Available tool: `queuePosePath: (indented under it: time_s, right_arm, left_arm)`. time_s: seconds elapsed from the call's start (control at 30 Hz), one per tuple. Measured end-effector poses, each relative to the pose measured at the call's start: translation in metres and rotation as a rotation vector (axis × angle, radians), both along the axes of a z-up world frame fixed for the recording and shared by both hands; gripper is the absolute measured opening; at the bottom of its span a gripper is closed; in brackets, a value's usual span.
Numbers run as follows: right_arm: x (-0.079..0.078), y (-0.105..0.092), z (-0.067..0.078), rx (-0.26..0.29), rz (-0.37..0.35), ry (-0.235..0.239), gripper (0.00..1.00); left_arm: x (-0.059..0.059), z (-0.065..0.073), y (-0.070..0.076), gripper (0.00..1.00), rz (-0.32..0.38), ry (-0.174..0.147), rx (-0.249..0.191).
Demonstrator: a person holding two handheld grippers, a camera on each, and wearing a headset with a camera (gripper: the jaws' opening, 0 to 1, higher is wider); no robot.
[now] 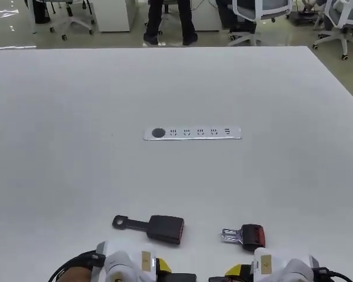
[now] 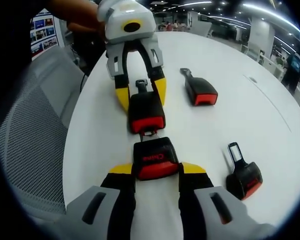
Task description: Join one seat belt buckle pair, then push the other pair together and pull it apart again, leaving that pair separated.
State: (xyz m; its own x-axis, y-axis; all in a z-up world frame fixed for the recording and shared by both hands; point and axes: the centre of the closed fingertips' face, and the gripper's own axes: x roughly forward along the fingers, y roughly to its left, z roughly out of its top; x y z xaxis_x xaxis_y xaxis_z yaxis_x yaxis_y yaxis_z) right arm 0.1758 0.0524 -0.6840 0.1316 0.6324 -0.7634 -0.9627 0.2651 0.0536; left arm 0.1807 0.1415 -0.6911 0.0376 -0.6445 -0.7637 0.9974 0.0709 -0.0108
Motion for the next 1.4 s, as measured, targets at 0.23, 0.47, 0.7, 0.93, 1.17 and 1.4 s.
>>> queuePosePath:
  time_s: [0.23,0.47,0.7,0.93,1.17,1.4]
  right_arm:
    - [0.000,0.010,-0.003,0.007,-0.009,0.003,0.31]
    - [0.002,0.020,-0.004,0.002,-0.023,0.007,0.31]
    - [0.001,0.020,-0.006,-0.004,-0.025,0.003,0.31]
    - [0.001,0.018,-0.008,-0.016,-0.019,-0.002,0.31]
    - [0.000,0.017,-0.010,0.010,-0.016,-0.011,0.31]
    - [-0.003,0.018,-0.005,0.061,-0.012,-0.028,0.30]
  left_arm:
    - [0.001,0.000,-0.001,0.33,-0.025,0.001,0.010]
    - [0.002,-0.001,-0.001,0.33,-0.029,0.007,0.014]
    - [0.002,-0.002,-0.003,0.33,-0.027,0.008,0.017]
    - [0.002,-0.001,-0.003,0.33,-0.041,0.009,0.004]
    - [0.001,-0.001,-0.002,0.33,-0.047,0.016,-0.030]
    - [0.001,0.002,0.000,0.33,-0.051,0.037,-0.072]
